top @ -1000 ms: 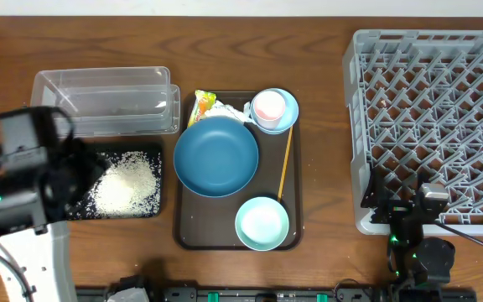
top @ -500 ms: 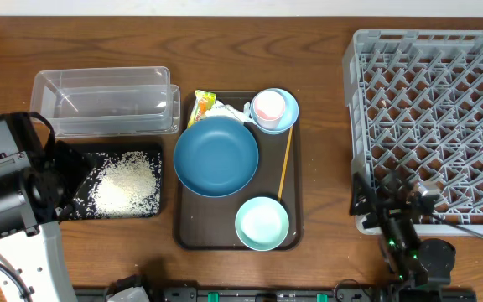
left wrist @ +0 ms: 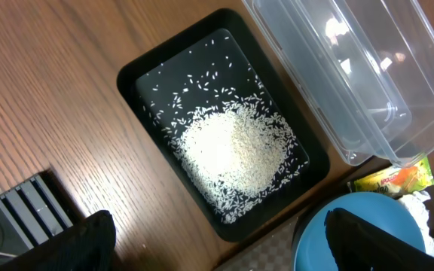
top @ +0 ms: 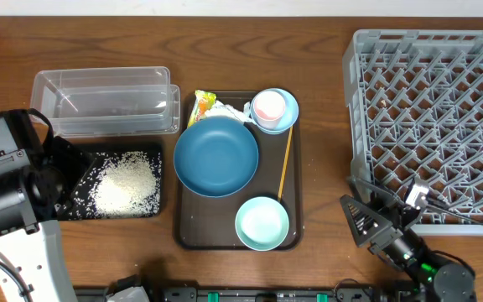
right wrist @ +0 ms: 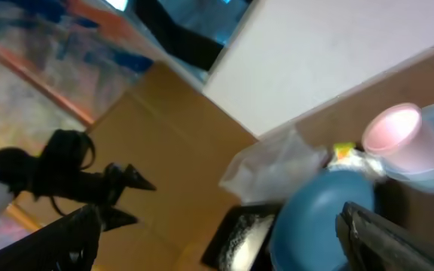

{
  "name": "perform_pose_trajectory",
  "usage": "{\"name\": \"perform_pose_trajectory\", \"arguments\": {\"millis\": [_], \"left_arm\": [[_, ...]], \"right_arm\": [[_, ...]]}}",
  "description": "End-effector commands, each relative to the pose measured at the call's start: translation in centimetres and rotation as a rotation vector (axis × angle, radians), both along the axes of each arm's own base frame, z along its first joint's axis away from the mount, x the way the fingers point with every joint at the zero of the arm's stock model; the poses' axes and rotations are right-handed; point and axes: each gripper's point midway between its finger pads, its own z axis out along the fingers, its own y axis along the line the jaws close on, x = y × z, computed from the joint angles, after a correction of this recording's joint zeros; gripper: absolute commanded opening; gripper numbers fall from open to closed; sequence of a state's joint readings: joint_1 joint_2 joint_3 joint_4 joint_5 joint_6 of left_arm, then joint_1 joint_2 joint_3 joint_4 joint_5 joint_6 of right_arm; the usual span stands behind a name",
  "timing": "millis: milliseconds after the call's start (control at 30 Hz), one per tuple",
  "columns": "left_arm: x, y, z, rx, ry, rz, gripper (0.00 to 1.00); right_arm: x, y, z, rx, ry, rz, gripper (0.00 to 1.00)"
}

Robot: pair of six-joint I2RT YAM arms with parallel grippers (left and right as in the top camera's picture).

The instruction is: Sort waste into correct bins and load items into the dishwasher rack

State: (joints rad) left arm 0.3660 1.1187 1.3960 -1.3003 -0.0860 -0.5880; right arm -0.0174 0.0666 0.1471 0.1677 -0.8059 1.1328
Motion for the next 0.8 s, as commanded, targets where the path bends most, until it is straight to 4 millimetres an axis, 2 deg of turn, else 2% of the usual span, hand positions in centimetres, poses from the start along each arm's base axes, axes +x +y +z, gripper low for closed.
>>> {"name": "perform_pose_trajectory", "arguments": {"millis": [0, 167, 233, 333, 400, 433, 533, 633, 767], "left_arm": [[0.0, 0.5, 0.4, 0.017, -0.006, 0.022, 0.91], [0.0, 0.5, 0.4, 0.018, -0.006, 0.023, 0.91], [0.0, 0.5, 0.4, 0.018, -0.006, 0.023, 0.91], [0.0, 0.5, 0.4, 0.017, -0.006, 0.022, 0.91], [0.0, 0.5, 0.4, 0.018, -0.006, 0.023, 0.91], [0.0, 0.5, 0.4, 0.018, -0.006, 0.023, 0.91], [0.0, 0.5, 0.4, 0.018, -0.006, 0.023, 0.92], [0.0, 0.5, 0.4, 0.017, -0.006, 0.022, 0.92], [0.0, 0.5, 0.4, 0.018, -0.006, 0.023, 0.91]], "right_arm": [[-0.8, 0.9, 3.1, -0.128, -0.059, 0.052, 0.99], [0.1, 2.4, 5.6, -0.359, -0.014, 0.179, 0.99], [1.3, 2.7, 6.1, -0.474, 0.035, 0.188, 0.99], [3.7, 3.0, 5.3, -0.702, 0.146, 0.158, 0.99], [5.0, 4.2, 4.5, -0.851, 0.209, 0.157, 0.99], [5.6, 5.1, 4.0, -0.915, 0.233, 0.168, 0.99], [6.6, 9.7, 1.9, -1.099, 0.303, 0.237, 0.96], [7.4, 13.8, -0.6, -1.255, 0.337, 0.299, 0.98], [8.9, 17.9, -4.6, -1.426, 0.358, 0.325, 0.99]]}}
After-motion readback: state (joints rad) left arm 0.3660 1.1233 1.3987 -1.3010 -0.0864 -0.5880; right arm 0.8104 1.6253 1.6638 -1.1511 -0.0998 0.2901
